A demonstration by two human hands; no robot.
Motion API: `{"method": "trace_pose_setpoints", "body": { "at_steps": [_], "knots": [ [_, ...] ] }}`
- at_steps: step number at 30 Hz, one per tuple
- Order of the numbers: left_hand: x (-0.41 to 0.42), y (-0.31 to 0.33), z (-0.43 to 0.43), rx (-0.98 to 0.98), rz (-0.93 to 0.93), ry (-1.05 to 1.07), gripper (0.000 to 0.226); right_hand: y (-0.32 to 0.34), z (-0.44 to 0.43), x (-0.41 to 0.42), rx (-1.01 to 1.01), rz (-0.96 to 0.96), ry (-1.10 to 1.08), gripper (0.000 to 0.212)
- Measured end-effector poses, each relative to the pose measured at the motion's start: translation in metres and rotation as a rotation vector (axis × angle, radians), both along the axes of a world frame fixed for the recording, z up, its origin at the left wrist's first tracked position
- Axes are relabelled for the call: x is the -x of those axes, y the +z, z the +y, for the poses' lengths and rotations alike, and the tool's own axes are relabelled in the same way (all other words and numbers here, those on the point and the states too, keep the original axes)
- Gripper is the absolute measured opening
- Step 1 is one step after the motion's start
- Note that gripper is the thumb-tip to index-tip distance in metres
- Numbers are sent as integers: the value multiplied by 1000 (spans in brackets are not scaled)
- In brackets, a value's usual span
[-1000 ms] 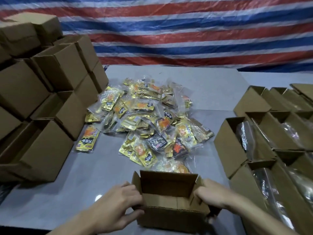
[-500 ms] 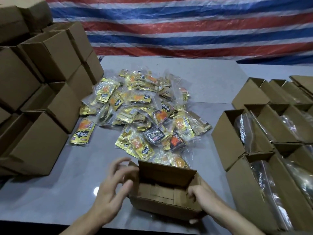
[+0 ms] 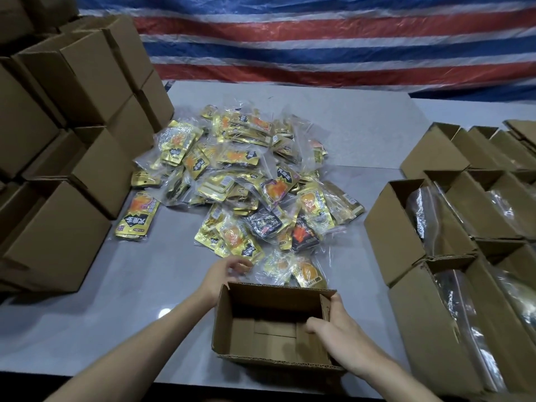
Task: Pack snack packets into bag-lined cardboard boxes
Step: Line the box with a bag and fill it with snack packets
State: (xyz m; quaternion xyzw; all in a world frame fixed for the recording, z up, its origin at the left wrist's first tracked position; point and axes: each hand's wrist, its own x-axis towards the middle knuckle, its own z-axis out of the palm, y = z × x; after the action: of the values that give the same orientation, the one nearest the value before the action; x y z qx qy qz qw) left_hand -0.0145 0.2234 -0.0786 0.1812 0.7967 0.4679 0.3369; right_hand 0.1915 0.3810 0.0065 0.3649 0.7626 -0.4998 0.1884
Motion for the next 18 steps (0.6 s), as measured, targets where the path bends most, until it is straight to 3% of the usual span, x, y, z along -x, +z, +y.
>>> {"method": "trace_pose_setpoints", "body": {
  "at_steps": [3, 6, 9, 11, 13, 14, 15, 18],
  "knots": [
    [10, -6, 3, 227, 289, -271, 74, -3, 1, 1, 5, -1, -1, 71],
    [15, -16, 7, 404, 571, -481, 81, -8, 3, 2, 13, 4, -8, 81],
    [16, -18, 14, 391, 1021, -572, 98, -11, 5, 3, 26, 8, -22, 85],
    [17, -9, 22, 353, 1237, -757, 90, -14, 5, 4, 31, 6, -31, 88],
    [18, -3, 31, 363, 1240, -1007, 68, -16, 5, 4, 35, -1, -35, 92],
    [16, -1, 34, 354, 1154, -1059, 57, -16, 6, 4, 38, -3, -33, 95],
    [14, 1, 37, 313, 1050, -1025, 47, -16, 7, 5, 41, -3, -33, 97],
    [11, 9, 37, 105, 711, -568, 26, -18, 9, 6, 62, -18, -47, 100]
  ]
}}
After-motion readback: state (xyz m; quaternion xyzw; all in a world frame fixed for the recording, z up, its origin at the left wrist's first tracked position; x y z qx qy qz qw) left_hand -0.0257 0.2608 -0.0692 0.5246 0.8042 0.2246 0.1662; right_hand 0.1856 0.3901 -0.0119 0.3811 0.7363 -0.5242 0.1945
